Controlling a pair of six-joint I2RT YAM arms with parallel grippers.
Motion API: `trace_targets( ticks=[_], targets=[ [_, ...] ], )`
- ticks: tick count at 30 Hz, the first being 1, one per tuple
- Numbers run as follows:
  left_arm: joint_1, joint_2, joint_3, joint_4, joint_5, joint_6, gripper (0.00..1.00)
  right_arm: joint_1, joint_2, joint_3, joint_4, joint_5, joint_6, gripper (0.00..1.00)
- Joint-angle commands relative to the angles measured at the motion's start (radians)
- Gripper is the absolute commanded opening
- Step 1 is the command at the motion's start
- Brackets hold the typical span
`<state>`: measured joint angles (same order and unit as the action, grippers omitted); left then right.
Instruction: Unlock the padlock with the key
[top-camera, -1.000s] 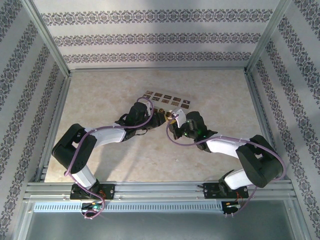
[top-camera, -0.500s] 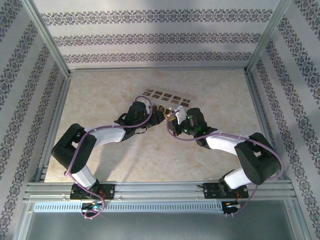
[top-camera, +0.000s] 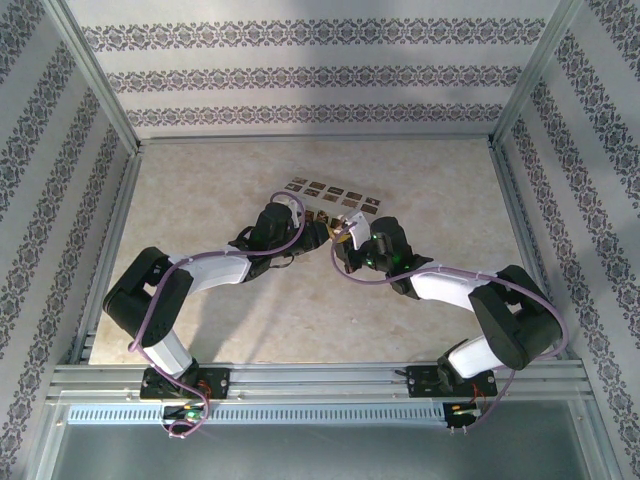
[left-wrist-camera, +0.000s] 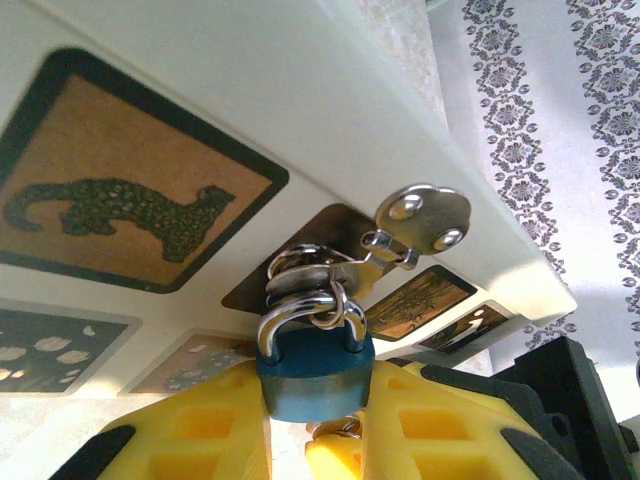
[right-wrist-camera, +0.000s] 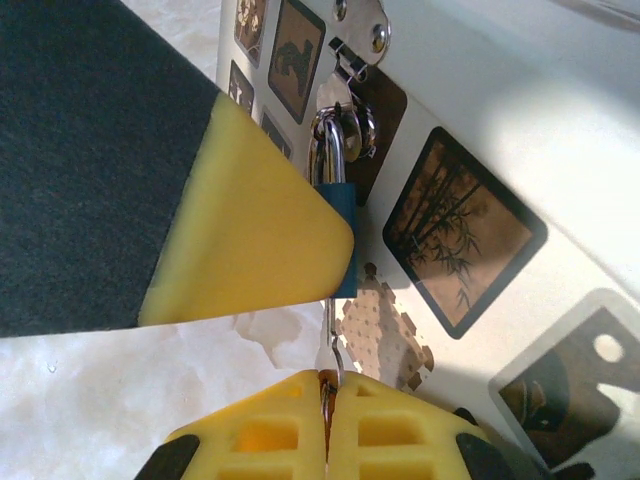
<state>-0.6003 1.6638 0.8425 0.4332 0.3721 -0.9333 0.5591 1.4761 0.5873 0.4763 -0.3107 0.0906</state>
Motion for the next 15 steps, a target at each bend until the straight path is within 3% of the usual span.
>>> trace_targets(
  ticks=[1,8,15],
  targets=[
    [-0.030,0.020,0.006,0.028,0.123,-0.012,0.23,0.024,-0.006,0.063,0.202,-0.079,0.065,0.00],
    [-0.030,0.023,0.001,0.031,0.122,-0.010,0.23,0.025,-0.004,0.045,0.228,-0.109,0.117,0.00],
    [-0.030,0.028,0.002,0.036,0.128,-0.015,0.23,0.059,-0.031,0.043,0.175,0.022,-0.004,0.00]
  ],
)
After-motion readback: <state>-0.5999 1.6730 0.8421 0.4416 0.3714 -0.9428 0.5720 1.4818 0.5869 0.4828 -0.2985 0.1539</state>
